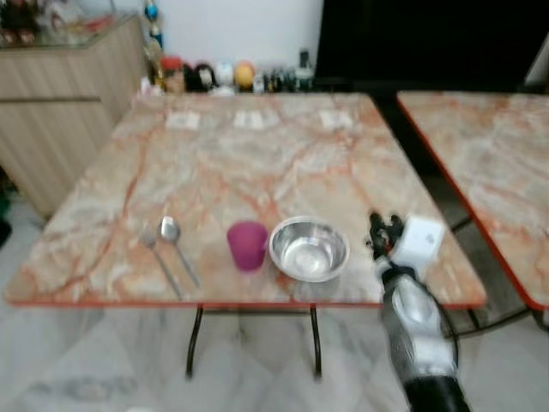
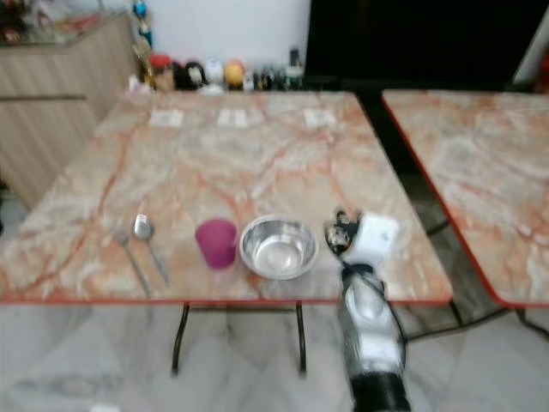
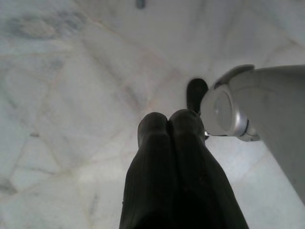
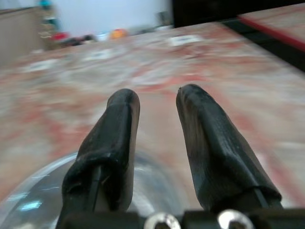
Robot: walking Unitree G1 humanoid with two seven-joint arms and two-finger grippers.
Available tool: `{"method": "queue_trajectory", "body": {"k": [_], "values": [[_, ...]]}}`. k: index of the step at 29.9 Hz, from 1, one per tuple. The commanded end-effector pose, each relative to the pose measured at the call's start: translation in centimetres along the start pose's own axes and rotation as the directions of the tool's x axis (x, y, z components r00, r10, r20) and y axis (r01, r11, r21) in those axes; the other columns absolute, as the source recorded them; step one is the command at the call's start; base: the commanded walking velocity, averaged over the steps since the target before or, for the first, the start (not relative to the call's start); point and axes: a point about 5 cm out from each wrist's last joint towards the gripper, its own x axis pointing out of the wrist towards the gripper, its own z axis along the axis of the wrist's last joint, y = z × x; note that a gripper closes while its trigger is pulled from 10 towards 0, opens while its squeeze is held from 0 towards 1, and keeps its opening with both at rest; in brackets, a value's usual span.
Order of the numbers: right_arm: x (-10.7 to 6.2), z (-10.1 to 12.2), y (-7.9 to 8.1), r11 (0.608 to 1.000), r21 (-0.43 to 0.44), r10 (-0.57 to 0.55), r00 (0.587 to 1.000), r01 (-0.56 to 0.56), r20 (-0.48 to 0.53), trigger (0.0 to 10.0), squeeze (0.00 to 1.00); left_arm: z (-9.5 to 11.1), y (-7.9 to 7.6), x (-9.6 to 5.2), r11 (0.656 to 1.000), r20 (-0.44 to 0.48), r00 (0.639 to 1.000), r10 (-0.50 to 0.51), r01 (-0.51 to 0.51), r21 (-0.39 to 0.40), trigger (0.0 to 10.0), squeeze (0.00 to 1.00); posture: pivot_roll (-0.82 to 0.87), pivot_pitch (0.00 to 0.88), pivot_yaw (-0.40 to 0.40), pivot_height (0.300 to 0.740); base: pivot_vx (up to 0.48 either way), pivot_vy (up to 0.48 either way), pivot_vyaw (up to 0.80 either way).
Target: Setting the table
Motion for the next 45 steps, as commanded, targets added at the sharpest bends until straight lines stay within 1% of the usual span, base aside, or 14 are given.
{"method": "queue_trajectory", "body": {"k": [1, 5, 6, 11, 14, 16, 18, 19, 20, 21, 22, 23, 27, 45], "values": [[0.0, 0.5, -0.6, 1.0, 0.013, -0.004, 1.0, 0.004, 0.01, 10.0, 0.0, 0.2, -0.6, 0.2, 1.0, -0.004, 1.0, -0.012, 0.012, 0.004, 10.0, 0.0, 0.06, 0.0, -0.008, 0.74, 0.0, 0.0, 0.0], [0.3, 0.6, -0.7, 0.997, 0.074, -0.025, 1.0, 0.026, -0.006, 10.0, 0.0, 0.6, -1.0, 0.4, 1.0, 0.0, 1.0, -0.017, 0.017, 0.009, 10.0, 0.0, 0.06, 0.0, -0.009, 0.74, 0.0, 0.0, 0.0], [0.4, 0.7, -0.8, 0.995, 0.096, -0.034, 0.999, 0.034, -0.008, 10.0, 1.0, 0.7, -1.1, 0.4, 1.0, 0.001, 1.0, -0.018, 0.018, 0.01, 10.0, 0.0, 0.06, 0.0, -0.009, 0.74, 0.0, 0.0, 0.0], [0.4, 0.5, -1.0, 0.986, 0.147, -0.067, 0.996, 0.076, -0.061, 10.0, 1.0, 0.8, -1.1, 0.4, 1.0, 0.0, 1.0, -0.016, 0.016, 0.009, 10.0, 0.0, 0.06, 0.0, -0.01, 0.74, 0.0, 0.0, 0.0], [0.2, 0.1, -1.0, 0.966, 0.236, -0.075, 0.989, 0.103, -0.124, 10.0, 1.0, 0.8, -1.2, 0.5, 1.0, 0.0, 1.0, -0.017, 0.017, 0.007, 10.0, 0.0, 0.06, 0.0, -0.007, 0.74, 0.0, 0.0, 0.0], [0.1, -0.5, -1.2, 0.978, 0.184, -0.064, 0.983, 0.096, -0.17, 10.0, 1.0, 0.9, -1.2, 0.5, 1.0, -0.001, 1.0, -0.018, 0.018, 0.009, 10.0, 0.0, 0.06, 0.0, -0.003, 0.74, 0.0, 0.0, 0.0], [0.1, -0.4, -1.2, 0.978, 0.19, -0.056, 0.986, 0.086, -0.16, 10.0, 1.0, 0.9, -1.2, 0.5, 1.0, -0.001, 1.0, -0.018, 0.018, 0.01, 10.0, 0.0, 0.06, 0.0, -0.004, 0.74, 0.0, 0.0, 0.0], [0.0, -0.8, -1.1, 0.976, 0.201, -0.048, 0.98, 0.087, -0.193, 10.0, 1.0, 1.0, -1.2, 0.5, 1.0, 0.0, 1.0, -0.019, 0.019, 0.011, 10.0, 0.0, 0.06, 0.0, -0.002, 0.74, 0.0, 0.0, 0.0], [0.0, -1.0, -1.0, 0.976, 0.201, -0.04, 0.977, 0.083, -0.209, 10.0, 0.89, 1.0, -1.2, 0.5, 1.0, 0.001, 1.0, -0.019, 0.019, 0.011, 10.0, 0.0, 0.06, 0.0, -0.003, 0.74, 0.0, 0.0, 0.0], [0.0, -1.2, -0.7, 0.978, 0.2, -0.017, 0.975, 0.062, -0.223, 10.0, 0.07, 1.0, -1.1, 0.5, 1.0, 0.003, 1.0, -0.018, 0.018, 0.01, 10.0, 0.0, 0.06, 0.0, -0.003, 0.74, 0.0, 0.0, 0.0], [-0.1, -1.2, -0.7, 0.978, 0.2, -0.013, 0.975, 0.058, -0.223, 10.0, 0.07, 1.0, -1.1, 0.5, 1.0, 0.003, 1.0, -0.018, 0.018, 0.01, 10.0, 0.0, 0.06, 0.0, -0.003, 0.74, 0.0, 0.0, 0.0], [-0.1, -1.3, -0.5, 0.978, 0.202, -0.006, 0.972, 0.055, -0.235, 10.0, 0.0, 1.0, -1.1, 0.5, 1.0, 0.004, 1.0, -0.017, 0.017, 0.009, 10.0, 0.0, 0.06, 0.0, -0.004, 0.74, 0.0, 0.0, 0.0], [-0.3, -2.0, -0.2, 0.982, 0.183, 0.004, 0.954, 0.054, -0.3, 10.0, 0.0, 1.0, -1.1, 0.5, 1.0, 0.001, 1.0, -0.016, 0.016, 0.012, 10.0, 0.0, 0.06, 0.0, -0.002, 0.74, 0.0, 0.0, 0.0], [-0.7, -2.9, -0.3, 0.977, 0.196, 0.001, 0.921, 0.082, -0.391, 10.0, 0.0, 1.0, -1.3, 0.5, 1.0, -0.002, 1.0, -0.023, 0.023, 0.019, 10.0, 0.0, 0.06, 0.0, -0.002, 0.74, 0.0, 0.0, 0.0]]}}
